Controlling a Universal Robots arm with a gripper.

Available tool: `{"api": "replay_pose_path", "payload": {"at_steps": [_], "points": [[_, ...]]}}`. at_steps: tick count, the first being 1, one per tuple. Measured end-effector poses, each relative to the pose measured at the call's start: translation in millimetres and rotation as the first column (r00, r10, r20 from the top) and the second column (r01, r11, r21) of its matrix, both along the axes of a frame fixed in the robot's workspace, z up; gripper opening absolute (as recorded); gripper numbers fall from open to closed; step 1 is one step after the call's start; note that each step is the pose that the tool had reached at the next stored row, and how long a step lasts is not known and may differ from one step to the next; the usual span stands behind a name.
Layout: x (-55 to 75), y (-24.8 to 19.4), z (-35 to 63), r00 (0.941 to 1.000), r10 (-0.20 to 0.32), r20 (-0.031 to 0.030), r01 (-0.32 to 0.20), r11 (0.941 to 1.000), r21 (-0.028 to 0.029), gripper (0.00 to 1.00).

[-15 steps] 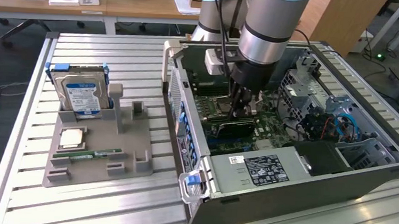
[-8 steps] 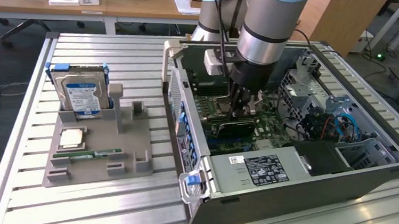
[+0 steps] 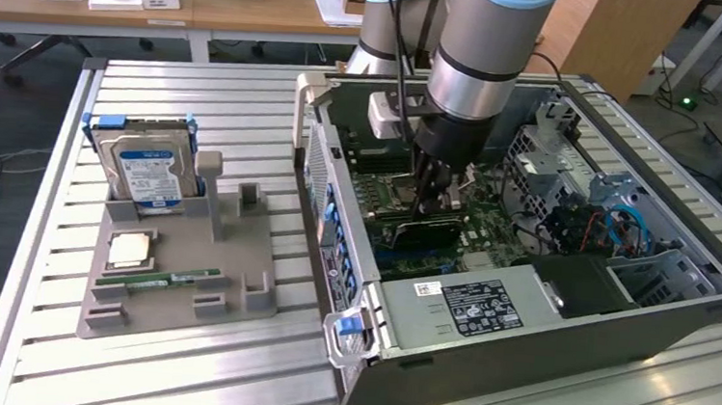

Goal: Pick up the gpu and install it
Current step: 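Press down on the gpu until it lock into place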

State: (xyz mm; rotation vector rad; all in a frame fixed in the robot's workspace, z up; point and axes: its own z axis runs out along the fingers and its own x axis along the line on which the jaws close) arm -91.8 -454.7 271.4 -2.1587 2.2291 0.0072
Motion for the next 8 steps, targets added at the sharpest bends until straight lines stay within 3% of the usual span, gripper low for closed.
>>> {"api": "replay_pose_path", "payload": {"at_steps": [8], "points": [[-0.2, 0.2, -2.3, 1.0000, 0.000, 0.0000, 0.000, 1.0000, -0.0001, 0.11]]}}
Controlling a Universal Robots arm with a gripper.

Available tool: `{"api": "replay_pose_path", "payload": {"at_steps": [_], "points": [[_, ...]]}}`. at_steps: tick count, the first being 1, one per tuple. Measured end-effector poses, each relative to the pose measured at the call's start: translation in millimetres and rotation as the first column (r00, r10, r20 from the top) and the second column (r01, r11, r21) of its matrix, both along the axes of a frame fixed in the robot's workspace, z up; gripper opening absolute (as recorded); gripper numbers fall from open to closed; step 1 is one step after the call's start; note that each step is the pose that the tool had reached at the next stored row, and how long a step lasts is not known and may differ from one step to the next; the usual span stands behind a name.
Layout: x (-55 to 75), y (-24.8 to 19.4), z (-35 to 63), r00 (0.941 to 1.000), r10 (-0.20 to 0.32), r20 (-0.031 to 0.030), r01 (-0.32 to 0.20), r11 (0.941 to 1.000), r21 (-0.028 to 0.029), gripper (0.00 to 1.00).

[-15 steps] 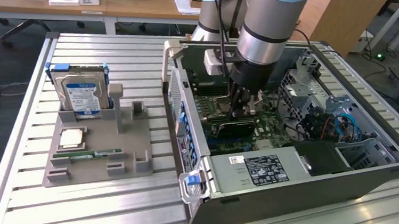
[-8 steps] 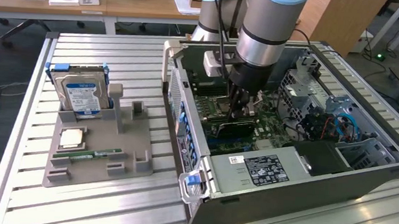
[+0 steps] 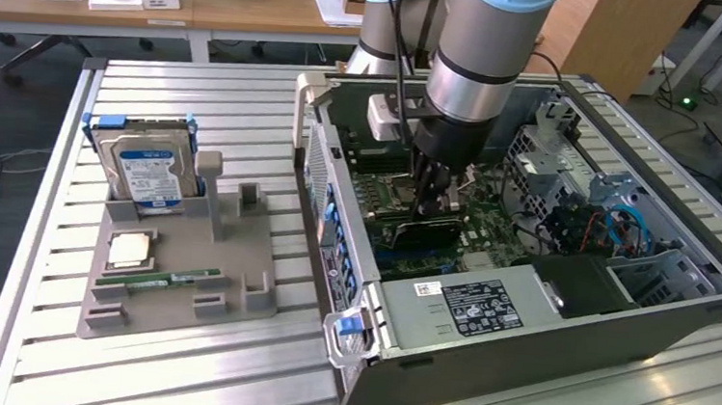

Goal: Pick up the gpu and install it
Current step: 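Press down on the gpu until it lock into place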

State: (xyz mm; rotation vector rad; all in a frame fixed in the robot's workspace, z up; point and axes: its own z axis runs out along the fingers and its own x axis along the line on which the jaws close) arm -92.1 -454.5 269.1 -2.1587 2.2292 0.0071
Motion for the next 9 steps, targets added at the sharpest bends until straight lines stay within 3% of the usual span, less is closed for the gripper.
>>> {"api": "replay_pose_path", "payload": {"at_steps": [9], "points": [[-1.3, 0.8, -1.7, 1.0000, -0.001, 0.0000, 0.001, 1.0000, 0.0001, 0.11]]}}
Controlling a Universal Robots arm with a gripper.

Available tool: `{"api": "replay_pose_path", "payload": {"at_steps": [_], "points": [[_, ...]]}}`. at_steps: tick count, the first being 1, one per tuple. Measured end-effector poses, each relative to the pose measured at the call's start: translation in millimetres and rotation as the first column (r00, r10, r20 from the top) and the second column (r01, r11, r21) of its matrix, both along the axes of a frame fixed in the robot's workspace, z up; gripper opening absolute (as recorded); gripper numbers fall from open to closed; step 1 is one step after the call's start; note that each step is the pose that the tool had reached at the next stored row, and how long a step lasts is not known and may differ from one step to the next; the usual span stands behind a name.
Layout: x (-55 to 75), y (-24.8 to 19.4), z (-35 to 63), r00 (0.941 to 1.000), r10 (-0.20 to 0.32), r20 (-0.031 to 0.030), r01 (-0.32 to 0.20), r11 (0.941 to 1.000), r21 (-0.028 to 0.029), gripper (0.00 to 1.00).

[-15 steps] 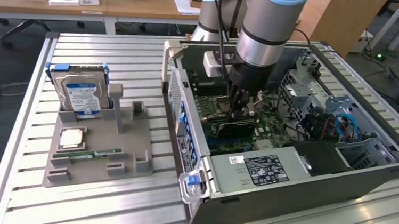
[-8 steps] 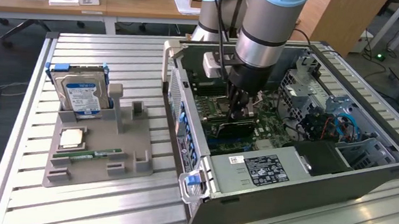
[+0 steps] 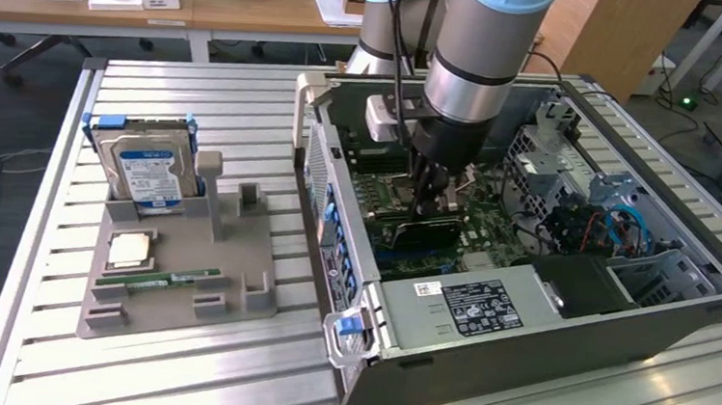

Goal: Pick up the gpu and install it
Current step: 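Press down on the gpu until it lock into place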

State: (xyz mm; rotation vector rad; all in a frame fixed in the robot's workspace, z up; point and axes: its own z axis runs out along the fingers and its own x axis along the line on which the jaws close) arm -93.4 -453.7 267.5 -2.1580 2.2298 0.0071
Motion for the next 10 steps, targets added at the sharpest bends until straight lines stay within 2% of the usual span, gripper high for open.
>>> {"api": "replay_pose_path", "payload": {"at_steps": [5, 10], "points": [[-0.1, 2.0, -0.2, 1.0000, 0.000, 0.0001, 0.000, 1.0000, 0.0001, 0.11], [-0.1, 2.2, -2.5, 1.0000, 0.000, 0.0001, 0.000, 1.0000, 0.0001, 0.11]]}}
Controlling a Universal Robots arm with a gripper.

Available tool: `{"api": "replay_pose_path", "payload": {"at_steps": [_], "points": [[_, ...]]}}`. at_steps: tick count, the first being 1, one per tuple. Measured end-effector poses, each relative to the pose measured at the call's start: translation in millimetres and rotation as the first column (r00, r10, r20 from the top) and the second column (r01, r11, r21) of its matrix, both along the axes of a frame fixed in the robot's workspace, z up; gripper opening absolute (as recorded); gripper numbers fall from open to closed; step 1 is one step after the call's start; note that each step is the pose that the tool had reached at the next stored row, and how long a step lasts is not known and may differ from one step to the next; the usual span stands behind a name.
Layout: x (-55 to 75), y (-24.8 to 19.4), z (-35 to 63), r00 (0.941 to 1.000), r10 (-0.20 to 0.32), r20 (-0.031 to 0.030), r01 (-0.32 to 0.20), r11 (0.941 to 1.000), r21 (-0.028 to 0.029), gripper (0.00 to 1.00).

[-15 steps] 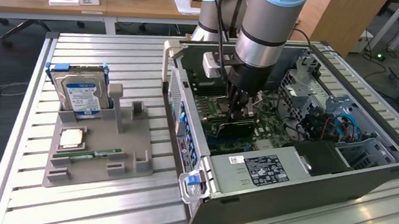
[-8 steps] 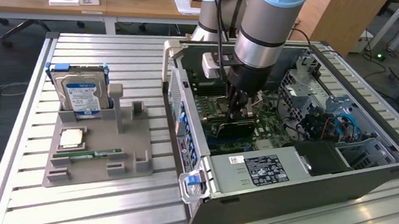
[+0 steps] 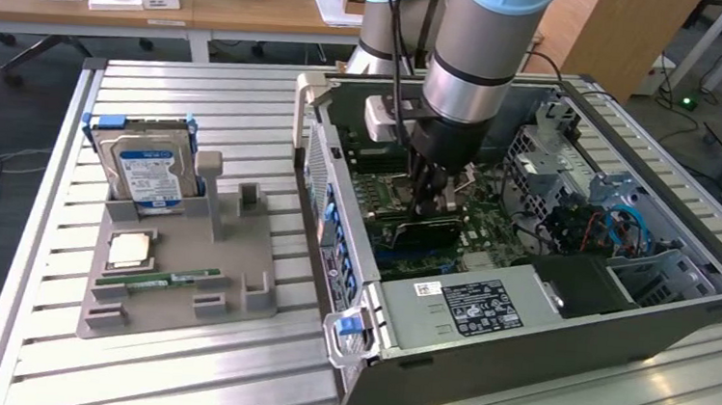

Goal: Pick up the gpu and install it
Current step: 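Press down on the gpu until it lock into place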

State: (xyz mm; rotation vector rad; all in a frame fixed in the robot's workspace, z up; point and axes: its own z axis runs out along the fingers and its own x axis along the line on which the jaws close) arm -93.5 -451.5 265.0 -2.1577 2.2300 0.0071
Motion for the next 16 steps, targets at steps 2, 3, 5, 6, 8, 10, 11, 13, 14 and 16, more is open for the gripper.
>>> {"api": "replay_pose_path", "payload": {"at_steps": [2, 3, 5, 6, 8, 10, 11, 13, 14, 16], "points": [[0.0, 0.0, -0.1, 1.0000, 0.000, -0.0001, 0.000, 1.0000, -0.0002, 0.11], [0.0, 0.0, -0.1, 1.0000, 0.000, -0.0001, 0.000, 1.0000, -0.0002, 0.11], [0.0, 0.0, -0.2, 1.0000, 0.000, -0.0001, 0.000, 1.0000, 0.0000, 0.11], [0.0, 0.0, -0.2, 1.0000, 0.000, -0.0001, 0.000, 1.0000, 0.0000, 0.11], [0.0, 0.0, -0.2, 1.0000, 0.000, 0.0000, 0.000, 1.0000, 0.0000, 0.11], [0.0, 0.0, -0.9, 1.0000, 0.000, 0.0001, 0.000, 1.0000, -0.0001, 0.11], [0.0, 0.0, -0.9, 1.0000, 0.000, -0.0001, 0.000, 1.0000, -0.0001, 0.11], [0.0, 0.0, -1.0, 1.0000, 0.000, -0.0001, 0.000, 1.0000, -0.0001, 0.11], [0.0, 0.0, -1.0, 1.0000, 0.000, 0.0000, 0.000, 1.0000, 0.0000, 0.11], [-0.1, 0.0, -1.1, 1.0000, 0.000, 0.0000, 0.000, 1.0000, 0.0001, 0.11]]}}
